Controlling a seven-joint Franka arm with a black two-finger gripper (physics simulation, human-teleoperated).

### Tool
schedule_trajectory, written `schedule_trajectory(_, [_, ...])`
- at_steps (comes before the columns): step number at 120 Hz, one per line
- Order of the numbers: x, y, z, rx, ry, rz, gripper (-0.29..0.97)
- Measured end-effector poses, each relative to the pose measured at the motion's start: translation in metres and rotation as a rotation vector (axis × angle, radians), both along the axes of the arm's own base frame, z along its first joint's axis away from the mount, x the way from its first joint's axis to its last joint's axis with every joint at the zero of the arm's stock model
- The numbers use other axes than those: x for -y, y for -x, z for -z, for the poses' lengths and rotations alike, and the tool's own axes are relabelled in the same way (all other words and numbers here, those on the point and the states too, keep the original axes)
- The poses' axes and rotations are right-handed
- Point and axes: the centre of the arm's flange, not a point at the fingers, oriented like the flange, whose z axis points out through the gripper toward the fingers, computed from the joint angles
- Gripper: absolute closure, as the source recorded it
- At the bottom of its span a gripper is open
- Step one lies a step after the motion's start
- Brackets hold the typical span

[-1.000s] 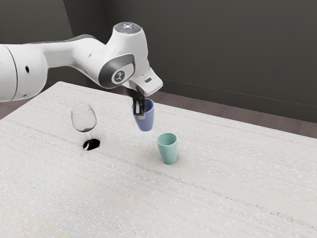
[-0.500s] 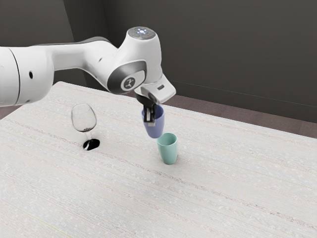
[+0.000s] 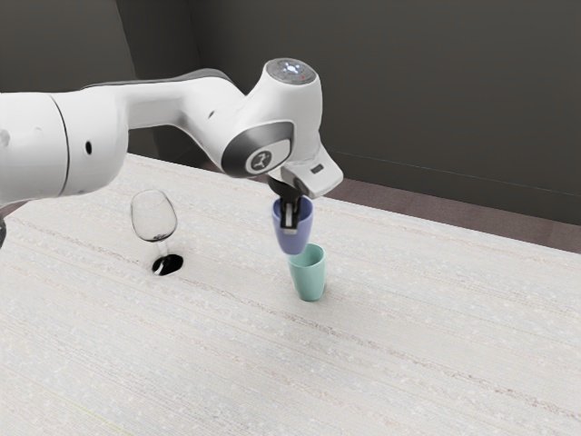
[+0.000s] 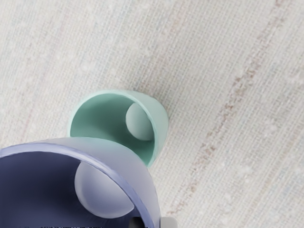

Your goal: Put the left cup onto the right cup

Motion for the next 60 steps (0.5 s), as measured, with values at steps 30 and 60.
schedule_trajectory(30, [0.011, -0.009, 0.012, -0.005, -0.013, 0.007, 0.79])
schedule_trajectory(60, [0.016, -0.023, 0.026, -0.007, -0.018, 0.010, 0.79])
